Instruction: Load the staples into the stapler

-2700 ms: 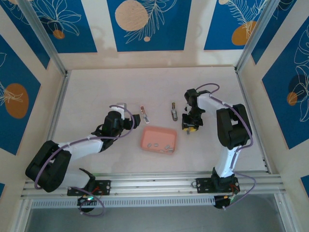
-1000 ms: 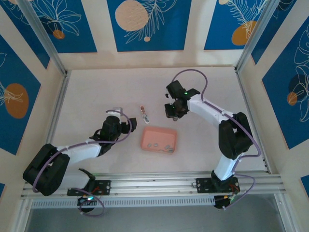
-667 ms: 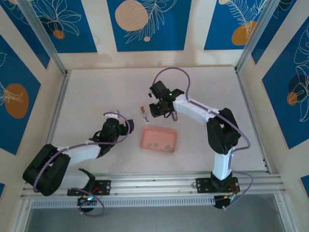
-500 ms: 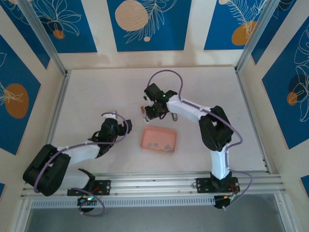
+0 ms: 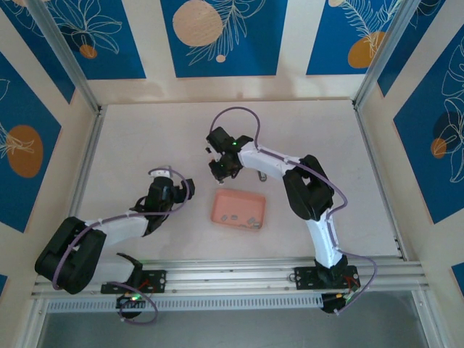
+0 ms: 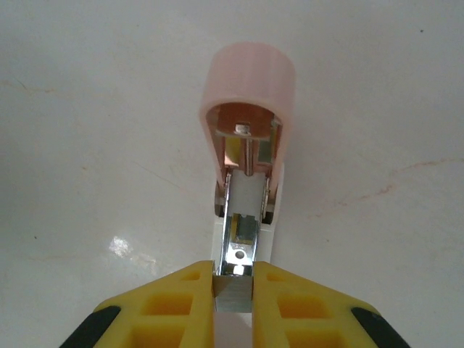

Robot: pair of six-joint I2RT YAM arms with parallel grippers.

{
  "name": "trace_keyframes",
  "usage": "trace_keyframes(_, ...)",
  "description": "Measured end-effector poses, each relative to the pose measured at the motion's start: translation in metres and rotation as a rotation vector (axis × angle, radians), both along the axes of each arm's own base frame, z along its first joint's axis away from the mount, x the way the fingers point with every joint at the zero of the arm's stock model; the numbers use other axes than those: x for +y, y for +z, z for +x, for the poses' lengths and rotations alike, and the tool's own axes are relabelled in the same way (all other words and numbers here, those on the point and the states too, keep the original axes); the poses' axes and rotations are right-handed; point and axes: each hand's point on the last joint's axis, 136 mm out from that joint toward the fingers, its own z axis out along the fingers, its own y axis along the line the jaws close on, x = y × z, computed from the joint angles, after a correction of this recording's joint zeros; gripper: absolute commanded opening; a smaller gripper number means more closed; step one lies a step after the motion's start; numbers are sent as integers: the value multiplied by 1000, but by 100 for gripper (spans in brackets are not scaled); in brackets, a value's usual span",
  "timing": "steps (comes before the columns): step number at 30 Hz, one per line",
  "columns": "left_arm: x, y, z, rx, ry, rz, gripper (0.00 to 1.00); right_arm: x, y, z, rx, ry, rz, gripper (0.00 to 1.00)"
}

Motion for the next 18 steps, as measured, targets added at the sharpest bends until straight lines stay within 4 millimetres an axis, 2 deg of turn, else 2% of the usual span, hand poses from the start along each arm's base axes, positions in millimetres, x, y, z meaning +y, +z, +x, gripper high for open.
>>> trace_keyframes(11, 2, 0, 1, 3, 2, -3, 95, 2, -11, 2, 12, 18, -21, 18)
trace_keyframes(18, 2, -1, 1, 4, 3, -4, 95, 3, -10, 3, 10, 18, -19, 18)
